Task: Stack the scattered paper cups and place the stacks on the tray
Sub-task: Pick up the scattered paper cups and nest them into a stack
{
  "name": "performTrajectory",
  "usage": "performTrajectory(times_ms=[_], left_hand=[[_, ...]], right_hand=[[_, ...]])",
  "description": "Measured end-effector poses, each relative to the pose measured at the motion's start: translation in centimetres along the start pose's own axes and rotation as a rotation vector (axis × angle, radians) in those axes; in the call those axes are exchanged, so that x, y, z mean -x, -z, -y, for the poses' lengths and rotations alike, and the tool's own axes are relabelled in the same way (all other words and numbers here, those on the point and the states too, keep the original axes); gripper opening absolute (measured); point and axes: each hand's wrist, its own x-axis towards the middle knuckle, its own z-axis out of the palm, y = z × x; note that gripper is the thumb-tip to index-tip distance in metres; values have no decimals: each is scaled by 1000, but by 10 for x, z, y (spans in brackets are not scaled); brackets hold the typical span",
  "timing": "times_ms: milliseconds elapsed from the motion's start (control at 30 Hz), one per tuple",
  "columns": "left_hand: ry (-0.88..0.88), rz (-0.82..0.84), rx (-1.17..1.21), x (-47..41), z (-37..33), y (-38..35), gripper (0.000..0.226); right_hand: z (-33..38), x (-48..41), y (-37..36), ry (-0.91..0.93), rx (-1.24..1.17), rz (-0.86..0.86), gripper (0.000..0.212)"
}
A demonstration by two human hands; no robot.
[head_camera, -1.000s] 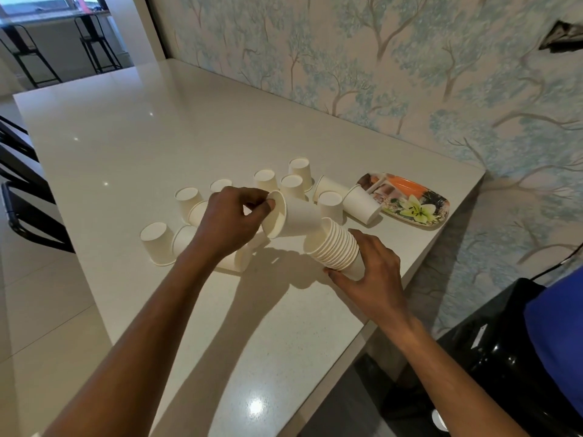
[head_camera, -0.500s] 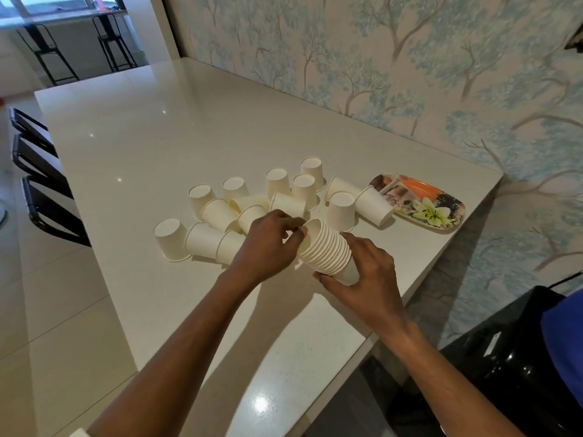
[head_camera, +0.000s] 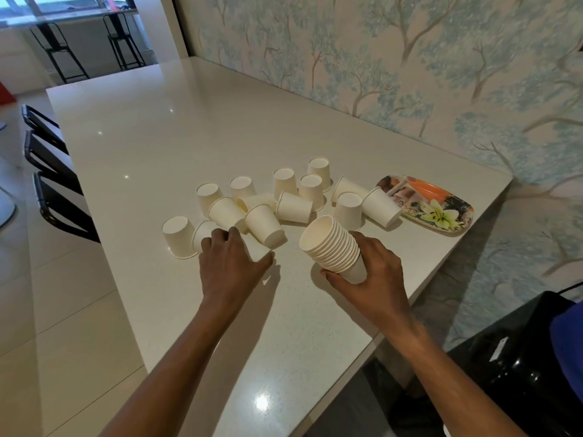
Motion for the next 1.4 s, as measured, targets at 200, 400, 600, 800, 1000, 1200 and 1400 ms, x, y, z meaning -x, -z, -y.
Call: performTrajectory(times_ms=[200, 400, 600, 800, 1000, 1200, 1400], left_hand=[[49, -43, 308, 5, -11, 14, 82], [-30, -100, 562, 6, -31, 25, 88], [-96, -4, 651, 17, -50, 11, 51], [-234, 172, 735, 32, -55, 0, 33], [-275, 100, 812, 38, -57, 1, 37], [37, -140, 419, -8, -4, 9, 45], [152, -15, 170, -21, 22, 10, 64]], right_hand=[[-4, 1, -2, -9, 43, 39, 74], [0, 4, -7, -2, 84, 53, 72], [1, 3, -11, 2, 120, 63, 73], [1, 2, -11, 22, 164, 60, 75], [0, 3, -14, 18, 114, 69, 72], [-4, 0, -10, 3, 62, 27, 72], [-1, -2, -9, 2, 26, 29, 72]])
